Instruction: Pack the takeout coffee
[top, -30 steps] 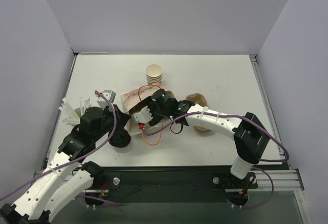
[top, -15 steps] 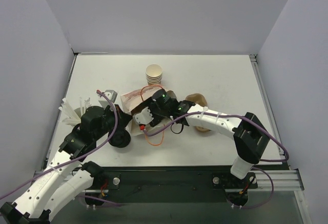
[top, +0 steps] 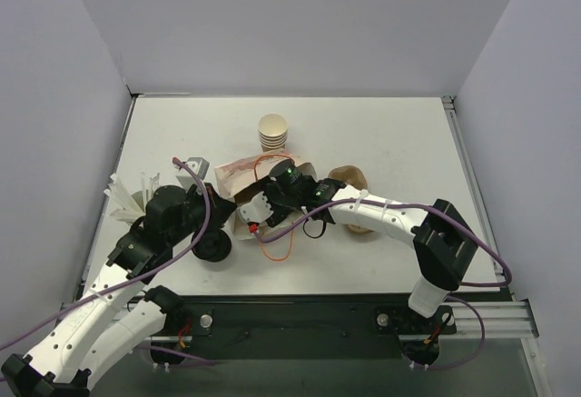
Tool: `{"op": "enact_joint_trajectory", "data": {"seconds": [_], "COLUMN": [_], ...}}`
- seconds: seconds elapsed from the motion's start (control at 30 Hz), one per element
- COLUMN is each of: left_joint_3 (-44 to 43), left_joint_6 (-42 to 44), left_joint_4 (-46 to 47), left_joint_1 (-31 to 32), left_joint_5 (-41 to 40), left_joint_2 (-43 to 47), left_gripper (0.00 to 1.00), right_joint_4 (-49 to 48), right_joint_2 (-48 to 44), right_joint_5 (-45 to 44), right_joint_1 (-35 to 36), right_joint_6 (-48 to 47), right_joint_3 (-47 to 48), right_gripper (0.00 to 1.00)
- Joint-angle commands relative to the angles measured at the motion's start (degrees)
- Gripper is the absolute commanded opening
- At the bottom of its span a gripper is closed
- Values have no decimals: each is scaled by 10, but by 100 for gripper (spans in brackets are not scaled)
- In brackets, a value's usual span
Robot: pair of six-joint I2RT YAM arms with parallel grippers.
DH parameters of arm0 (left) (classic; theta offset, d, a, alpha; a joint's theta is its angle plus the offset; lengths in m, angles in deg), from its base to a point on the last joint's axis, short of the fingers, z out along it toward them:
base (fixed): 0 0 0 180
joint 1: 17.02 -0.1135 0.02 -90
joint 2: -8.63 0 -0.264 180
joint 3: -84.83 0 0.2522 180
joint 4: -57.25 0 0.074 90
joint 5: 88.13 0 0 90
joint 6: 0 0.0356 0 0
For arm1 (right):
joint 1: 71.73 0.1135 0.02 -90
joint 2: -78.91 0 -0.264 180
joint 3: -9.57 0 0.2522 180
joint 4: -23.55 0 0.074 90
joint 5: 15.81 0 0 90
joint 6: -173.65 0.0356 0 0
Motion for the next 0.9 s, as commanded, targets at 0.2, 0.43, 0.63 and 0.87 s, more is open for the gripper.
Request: {"op": "enact_joint_trajectory", "data": {"seconds": [0.2, 0.43, 0.63, 0.87], "left_joint_3": [-9, -3, 0, -2], "left_joint_6": [-9, -19, -23, -23], "left_joint_4": [17, 20, 22, 27], "left_joint_1": [-4, -4, -4, -4], "left_joint_5": [15, 18, 18, 17], "left_joint_2": [1, 5, 4, -5], "left_gripper": [0, 0, 0, 0], "right_joint_4": [-50, -84, -111, -121], "right_joint_2": [23, 33, 40, 37], "right_joint_5": [16, 12, 8, 17], "right_joint_1": [-6, -21, -28, -29], "right_joint_6": [28, 45, 69, 94], "right_joint_3": [4, -4, -13, -20], "right_gripper": [49, 49, 50, 51]}}
